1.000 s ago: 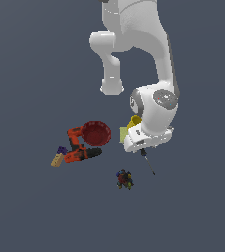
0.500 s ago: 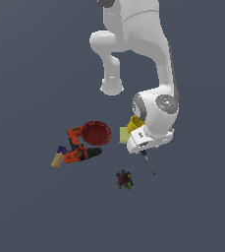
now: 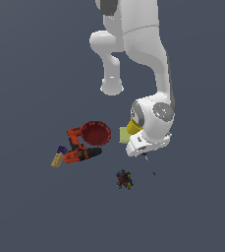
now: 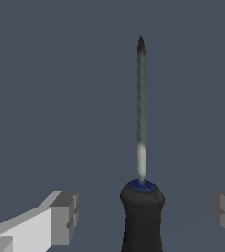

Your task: Pick up a designated object from a clutter of objects.

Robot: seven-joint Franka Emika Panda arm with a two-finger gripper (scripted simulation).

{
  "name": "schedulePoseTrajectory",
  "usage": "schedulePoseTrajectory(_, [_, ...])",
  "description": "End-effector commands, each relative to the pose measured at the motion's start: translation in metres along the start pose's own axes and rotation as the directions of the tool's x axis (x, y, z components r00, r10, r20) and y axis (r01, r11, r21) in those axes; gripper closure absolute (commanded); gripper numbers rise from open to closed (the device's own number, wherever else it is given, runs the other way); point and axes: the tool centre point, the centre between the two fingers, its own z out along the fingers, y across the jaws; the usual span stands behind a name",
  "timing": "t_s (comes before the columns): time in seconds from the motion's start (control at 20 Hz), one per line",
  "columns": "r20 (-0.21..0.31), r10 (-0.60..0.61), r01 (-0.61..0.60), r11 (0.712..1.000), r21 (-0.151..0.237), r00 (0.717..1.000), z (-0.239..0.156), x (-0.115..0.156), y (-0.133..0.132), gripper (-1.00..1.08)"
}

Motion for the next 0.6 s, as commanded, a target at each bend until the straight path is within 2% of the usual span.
schedulePoseTrajectory(0.0, [-0.001, -0.001, 0.001, 1.0, 0.0, 1.0, 0.0103, 0.0001, -0.0003, -0.92])
schedulePoseTrajectory(0.25, [-0.001, -0.001, 0.001, 1.0, 0.0, 1.0, 0.0174, 0.0009, -0.0004, -0.92])
schedulePoseTrajectory(0.3, [-0.001, -0.001, 0.001, 1.0, 0.0, 1.0, 0.0174, 0.0009, -0.0004, 1.08])
schedulePoseTrajectory(0.55, [-0.001, -0.001, 0.001, 1.0, 0.0, 1.0, 0.0174, 0.0009, -0.0004, 1.08])
